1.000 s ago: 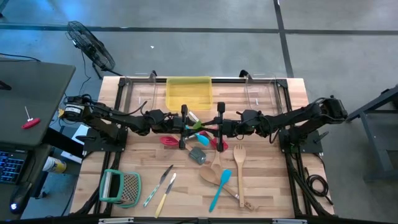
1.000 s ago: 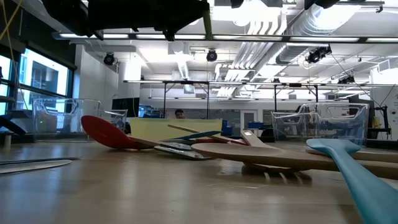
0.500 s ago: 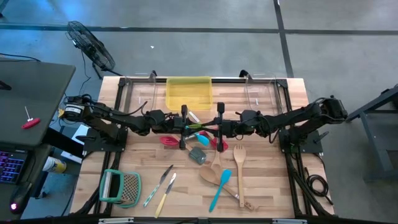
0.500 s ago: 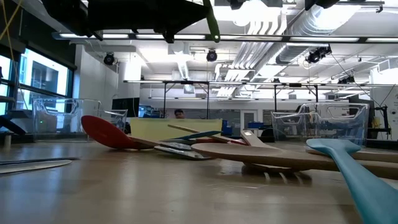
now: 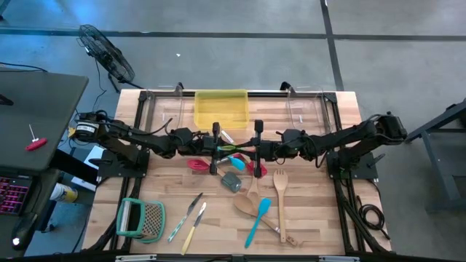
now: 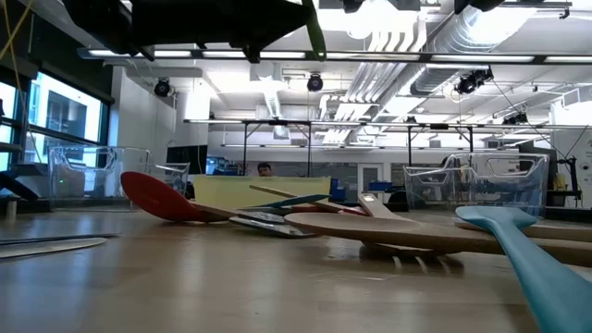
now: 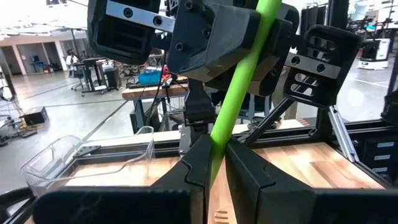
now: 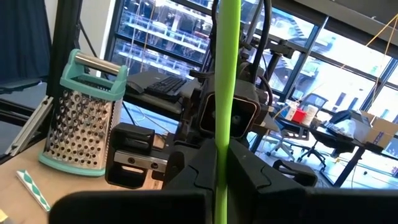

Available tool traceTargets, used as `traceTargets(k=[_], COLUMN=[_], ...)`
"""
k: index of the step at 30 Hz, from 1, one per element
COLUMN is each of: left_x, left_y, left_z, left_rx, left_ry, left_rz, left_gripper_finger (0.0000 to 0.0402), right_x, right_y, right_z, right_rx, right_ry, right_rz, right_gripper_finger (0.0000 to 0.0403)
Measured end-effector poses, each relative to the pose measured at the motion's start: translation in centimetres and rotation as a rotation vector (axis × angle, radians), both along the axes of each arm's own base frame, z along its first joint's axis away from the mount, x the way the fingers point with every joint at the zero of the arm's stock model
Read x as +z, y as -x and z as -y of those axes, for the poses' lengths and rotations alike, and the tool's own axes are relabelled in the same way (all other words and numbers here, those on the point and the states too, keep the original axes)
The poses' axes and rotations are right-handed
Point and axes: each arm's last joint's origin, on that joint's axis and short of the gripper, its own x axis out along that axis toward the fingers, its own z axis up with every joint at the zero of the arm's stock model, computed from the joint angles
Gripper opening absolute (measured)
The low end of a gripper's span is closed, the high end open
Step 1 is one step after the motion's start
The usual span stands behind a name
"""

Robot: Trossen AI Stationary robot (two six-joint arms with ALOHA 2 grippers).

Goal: Pick & Place Kitchen Items
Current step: Put the green spatula into the yellow bin

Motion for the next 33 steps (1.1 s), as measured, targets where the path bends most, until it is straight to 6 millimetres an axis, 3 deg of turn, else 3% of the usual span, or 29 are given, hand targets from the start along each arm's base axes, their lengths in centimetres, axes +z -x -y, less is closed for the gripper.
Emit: traceTargets(k=[20, 28, 33], left_x=[0.1, 0.7, 0.8], left_y=[-0.1, -2.1, -2.3], left_z=[0.1, 0.1, 0.2], left_rx=[-0.030, -0.034, -0.050], left_ry=[-0.005, -0.011, -0.015], left_rz=[0.001, -0.034, -0.038], left_gripper_finger=[0.0036, 0.0036, 0.0036], right_x=[0.0, -0.2, -0.3], right_y=[0.0, 0.0, 0.0], right_z=[0.0, 0.4, 0.3], right_rx=[-0.001, -0.012, -0.009], right_ry=[-0.001, -0.020, -0.020], right_rz=[0.004, -0.013, -0.023], right_gripper_finger=[0.0008, 0.0008, 0.0008])
